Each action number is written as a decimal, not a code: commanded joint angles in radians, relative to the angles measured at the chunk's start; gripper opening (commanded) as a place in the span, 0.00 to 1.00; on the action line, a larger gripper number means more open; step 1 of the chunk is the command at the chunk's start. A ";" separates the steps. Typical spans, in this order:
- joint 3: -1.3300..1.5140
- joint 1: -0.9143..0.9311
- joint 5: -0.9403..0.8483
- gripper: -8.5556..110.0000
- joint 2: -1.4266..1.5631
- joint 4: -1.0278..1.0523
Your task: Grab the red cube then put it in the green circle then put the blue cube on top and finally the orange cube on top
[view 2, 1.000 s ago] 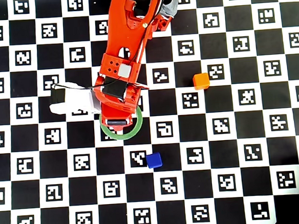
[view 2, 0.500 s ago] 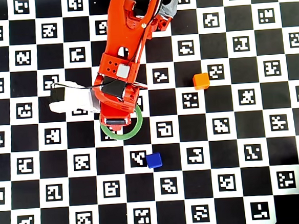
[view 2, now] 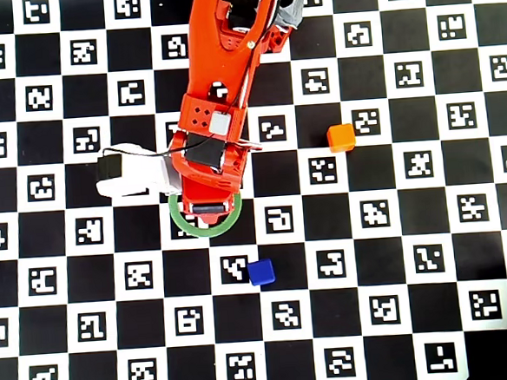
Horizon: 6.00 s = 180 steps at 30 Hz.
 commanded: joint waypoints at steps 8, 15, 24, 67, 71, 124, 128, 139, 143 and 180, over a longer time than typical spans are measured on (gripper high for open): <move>-0.006 0.025 -0.032 0.09 -0.002 -0.017; -0.005 0.031 -0.037 0.09 -0.003 -0.017; -0.005 0.028 -0.044 0.13 -0.002 -0.012; -0.367 0.060 0.009 0.29 0.069 0.339; -0.456 0.021 0.055 0.29 0.069 0.410; -0.922 -0.328 0.334 0.34 -0.376 0.443; -0.913 -0.308 0.324 0.34 -0.422 0.396; -0.881 -0.282 0.293 0.34 -0.509 0.288; -0.861 -0.279 0.290 0.34 -0.517 0.261; -0.822 -0.262 0.126 0.27 -0.535 0.224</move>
